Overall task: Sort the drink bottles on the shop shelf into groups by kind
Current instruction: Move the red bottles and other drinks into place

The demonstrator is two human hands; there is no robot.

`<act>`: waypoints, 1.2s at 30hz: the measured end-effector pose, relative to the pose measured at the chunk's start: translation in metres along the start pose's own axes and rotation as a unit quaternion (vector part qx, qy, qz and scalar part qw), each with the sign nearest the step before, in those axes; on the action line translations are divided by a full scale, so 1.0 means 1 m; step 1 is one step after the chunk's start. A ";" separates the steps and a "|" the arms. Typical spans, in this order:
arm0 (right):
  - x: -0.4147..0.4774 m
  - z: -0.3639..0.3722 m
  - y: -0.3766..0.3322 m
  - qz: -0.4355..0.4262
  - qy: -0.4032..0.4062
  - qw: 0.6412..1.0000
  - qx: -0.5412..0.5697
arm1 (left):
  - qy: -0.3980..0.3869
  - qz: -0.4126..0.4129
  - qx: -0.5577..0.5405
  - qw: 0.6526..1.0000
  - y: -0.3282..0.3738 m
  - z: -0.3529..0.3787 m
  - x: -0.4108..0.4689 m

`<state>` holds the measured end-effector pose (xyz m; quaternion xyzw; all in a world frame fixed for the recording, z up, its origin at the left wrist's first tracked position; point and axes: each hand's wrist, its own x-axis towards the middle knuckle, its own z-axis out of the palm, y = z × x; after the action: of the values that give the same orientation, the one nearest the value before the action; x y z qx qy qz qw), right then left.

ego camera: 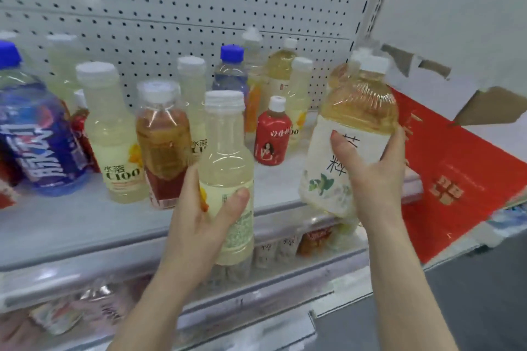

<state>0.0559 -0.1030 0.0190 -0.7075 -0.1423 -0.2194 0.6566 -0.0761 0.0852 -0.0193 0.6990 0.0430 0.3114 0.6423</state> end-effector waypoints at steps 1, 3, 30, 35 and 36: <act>0.011 0.003 0.006 -0.010 -0.011 1.000 -0.008 | 0.019 -0.004 0.003 1.000 -0.002 0.004 -0.001; 0.028 0.011 0.021 -0.024 -0.027 0.999 -0.026 | 0.043 -0.015 0.005 0.999 -0.003 0.008 -0.005; -0.035 0.086 -0.055 -0.066 -0.365 0.928 0.041 | 0.053 -0.012 0.141 0.988 0.004 -0.016 -0.022; -0.018 0.096 -0.054 -0.039 -0.369 0.925 0.078 | 0.061 0.039 0.224 0.972 0.012 -0.015 -0.005; -0.011 0.094 -0.053 -0.024 -0.363 0.927 0.091 | 0.105 0.058 0.249 0.961 0.013 -0.022 0.000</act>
<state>0.0320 -0.0036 0.0553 -0.6722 -0.4070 0.0507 0.6163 -0.0917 0.1020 -0.0078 0.8015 0.1458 0.3992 0.4206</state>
